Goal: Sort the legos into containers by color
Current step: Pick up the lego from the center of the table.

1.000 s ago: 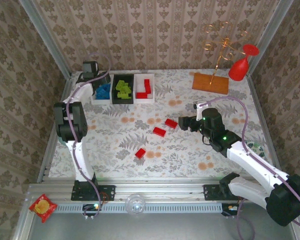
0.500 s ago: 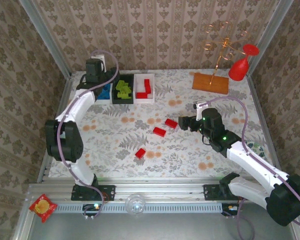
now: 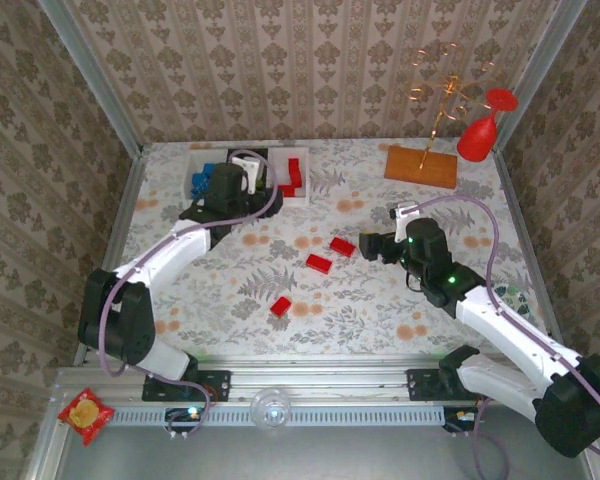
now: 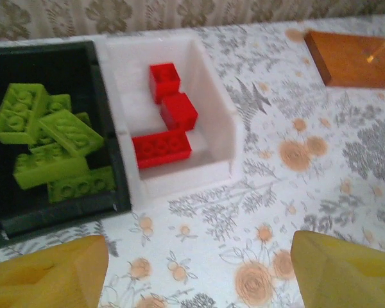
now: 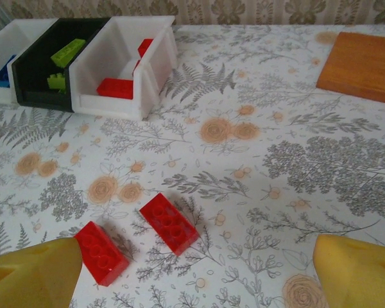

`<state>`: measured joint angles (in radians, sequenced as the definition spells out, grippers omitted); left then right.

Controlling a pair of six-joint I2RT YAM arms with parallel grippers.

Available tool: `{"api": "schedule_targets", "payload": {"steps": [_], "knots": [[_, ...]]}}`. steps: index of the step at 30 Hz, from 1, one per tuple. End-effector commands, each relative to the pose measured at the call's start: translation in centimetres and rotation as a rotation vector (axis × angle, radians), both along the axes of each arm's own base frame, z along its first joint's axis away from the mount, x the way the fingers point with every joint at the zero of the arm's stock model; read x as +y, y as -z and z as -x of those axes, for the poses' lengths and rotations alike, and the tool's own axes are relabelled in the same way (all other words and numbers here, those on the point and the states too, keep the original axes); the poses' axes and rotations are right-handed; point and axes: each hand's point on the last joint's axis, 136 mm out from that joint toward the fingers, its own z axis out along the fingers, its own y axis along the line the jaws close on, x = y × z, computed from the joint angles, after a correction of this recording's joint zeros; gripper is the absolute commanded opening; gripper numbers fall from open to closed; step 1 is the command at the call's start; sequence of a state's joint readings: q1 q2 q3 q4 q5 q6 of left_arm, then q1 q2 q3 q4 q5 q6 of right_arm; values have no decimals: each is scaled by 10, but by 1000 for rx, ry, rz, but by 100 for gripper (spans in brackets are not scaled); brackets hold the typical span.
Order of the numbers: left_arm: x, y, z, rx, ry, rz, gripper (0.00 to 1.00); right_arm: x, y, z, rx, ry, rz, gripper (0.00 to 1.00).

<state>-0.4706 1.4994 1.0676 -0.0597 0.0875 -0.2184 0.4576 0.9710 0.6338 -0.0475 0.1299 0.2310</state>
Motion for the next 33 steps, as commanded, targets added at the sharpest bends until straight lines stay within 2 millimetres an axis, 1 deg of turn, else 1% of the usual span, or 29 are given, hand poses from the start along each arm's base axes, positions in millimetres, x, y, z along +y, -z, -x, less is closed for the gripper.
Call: {"api": "schedule_targets", "payload": {"steps": [1, 5, 9, 14, 18, 23, 27, 33], "knots": [[-21, 6, 20, -3, 102, -30, 76, -10, -10, 1, -48, 56, 4, 94], [-47, 25, 43, 12, 196, -54, 76, -23, -13, 3, -61, 114, 28, 95], [-76, 47, 62, 48, 277, -75, 77, -44, -20, 6, -72, 207, 58, 96], [-118, 73, 75, 69, 348, -115, 80, -75, -31, 15, -95, 327, 70, 97], [-144, 89, 77, 82, 388, -152, 82, -95, -36, 21, -107, 383, 24, 97], [-166, 107, 79, 102, 414, -202, 85, -97, -35, 21, -101, 381, -13, 97], [-176, 124, 75, 127, 409, -255, 87, -93, -31, 19, -88, 366, -17, 97], [-186, 140, 69, 135, 401, -341, 89, -91, -30, 18, -86, 358, -20, 97]]}}
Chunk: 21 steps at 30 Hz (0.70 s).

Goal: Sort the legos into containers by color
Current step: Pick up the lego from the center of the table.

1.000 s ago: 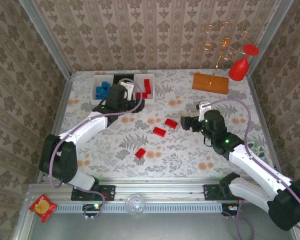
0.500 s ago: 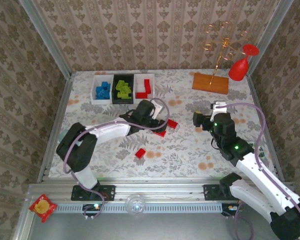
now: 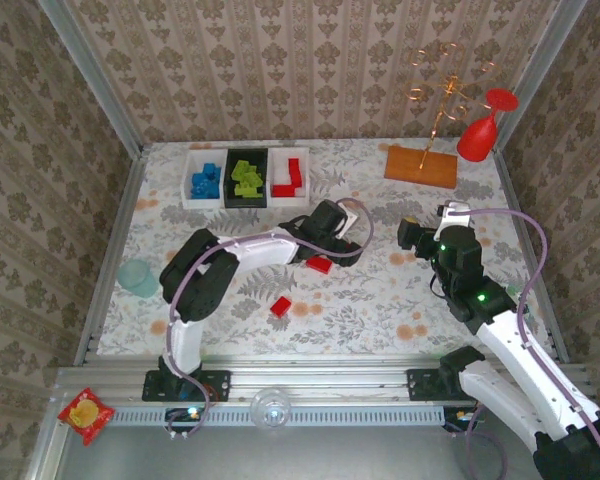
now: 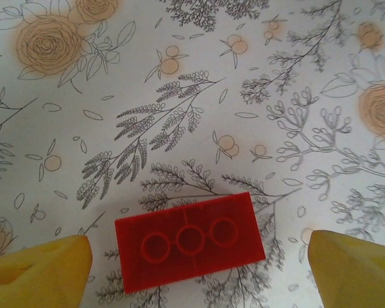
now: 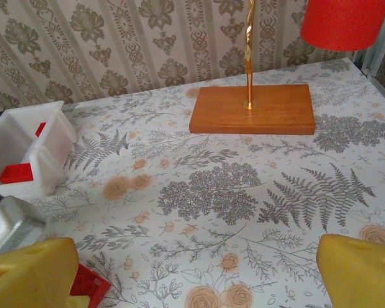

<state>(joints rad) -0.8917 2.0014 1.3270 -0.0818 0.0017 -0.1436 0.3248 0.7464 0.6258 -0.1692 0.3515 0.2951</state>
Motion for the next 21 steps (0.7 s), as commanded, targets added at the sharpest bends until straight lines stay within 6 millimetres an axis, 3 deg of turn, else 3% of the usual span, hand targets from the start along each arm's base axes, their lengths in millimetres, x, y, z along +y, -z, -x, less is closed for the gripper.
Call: {"api": "schedule_targets", "payload": {"steps": [1, 10, 21], "knots": [[1, 12, -1, -12, 10, -98, 89, 1, 10, 2, 26, -6, -16, 97], [-4, 36, -5, 14, -1, -143, 86, 4, 13, 1, 33, -18, -19, 97], [-5, 45, -8, 39, -20, -131, 69, 6, 15, -2, 39, -25, -19, 97]]}}
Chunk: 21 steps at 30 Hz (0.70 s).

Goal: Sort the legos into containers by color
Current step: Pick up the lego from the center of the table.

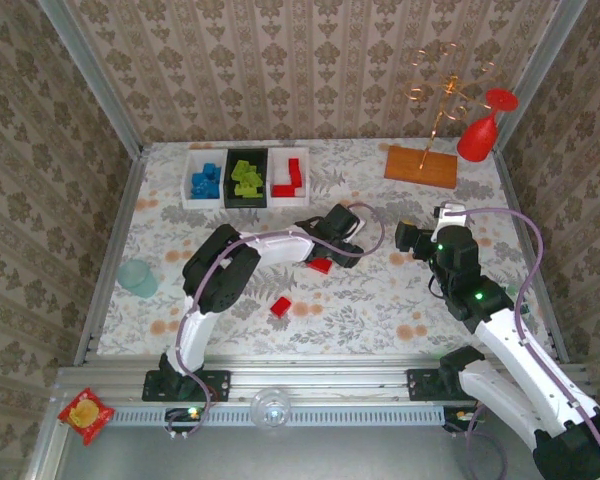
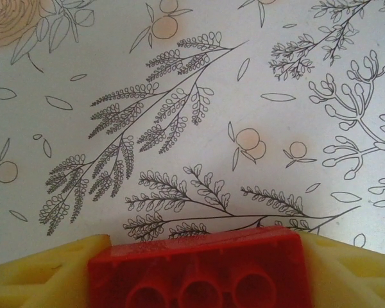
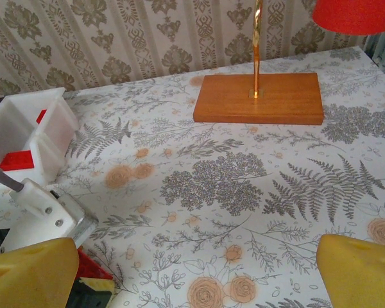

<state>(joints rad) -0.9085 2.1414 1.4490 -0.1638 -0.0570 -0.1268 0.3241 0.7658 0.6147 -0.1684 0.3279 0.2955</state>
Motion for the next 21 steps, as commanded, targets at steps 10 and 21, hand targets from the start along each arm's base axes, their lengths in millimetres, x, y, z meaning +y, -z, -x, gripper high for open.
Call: {"api": "schedule_targets", "payload": {"steps": [10, 21], "knots": [[15, -10, -12, -15, -73, 45, 55, 3, 10, -3, 19, -7, -21, 97], [36, -82, -33, -61, -138, 237, 51, 11, 5, -1, 9, -46, -48, 96]]}}
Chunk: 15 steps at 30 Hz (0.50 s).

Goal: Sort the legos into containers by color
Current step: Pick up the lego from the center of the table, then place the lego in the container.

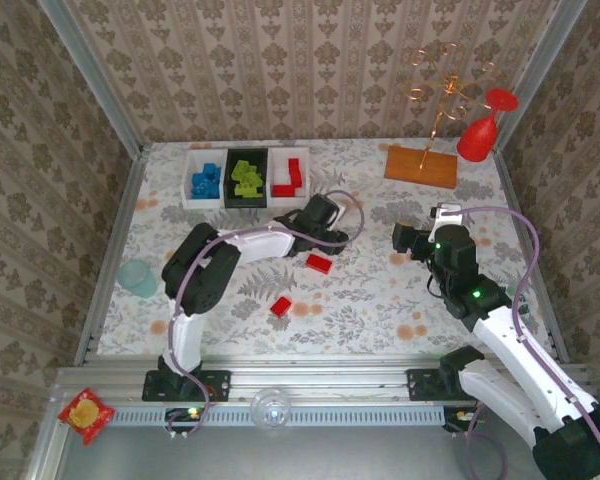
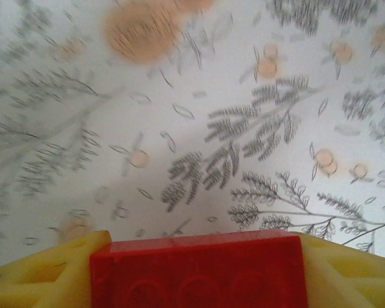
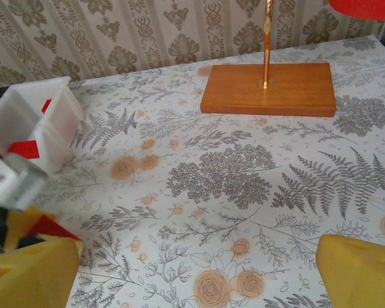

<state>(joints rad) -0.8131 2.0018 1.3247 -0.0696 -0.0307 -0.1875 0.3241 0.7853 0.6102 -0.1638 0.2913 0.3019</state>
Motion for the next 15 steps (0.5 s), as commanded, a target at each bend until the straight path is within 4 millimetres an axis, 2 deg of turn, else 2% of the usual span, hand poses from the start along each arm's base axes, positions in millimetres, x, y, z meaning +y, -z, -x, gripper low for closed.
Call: {"api": "schedule_targets", "payload": {"steps": [1, 7, 12, 15], "knots": [[3, -51, -8, -45, -24, 125, 51, 4, -2, 1, -14, -17, -37, 96], [43, -88, -34, -101, -111, 181, 51, 7, -1, -1, -11, -29, -48, 96], [88, -102, -70, -129, -223, 195, 51, 8, 0, -1, -9, -33, -50, 96], [111, -103, -93, -126, -276, 197, 50, 9, 0, -1, -11, -34, -52, 96]]}}
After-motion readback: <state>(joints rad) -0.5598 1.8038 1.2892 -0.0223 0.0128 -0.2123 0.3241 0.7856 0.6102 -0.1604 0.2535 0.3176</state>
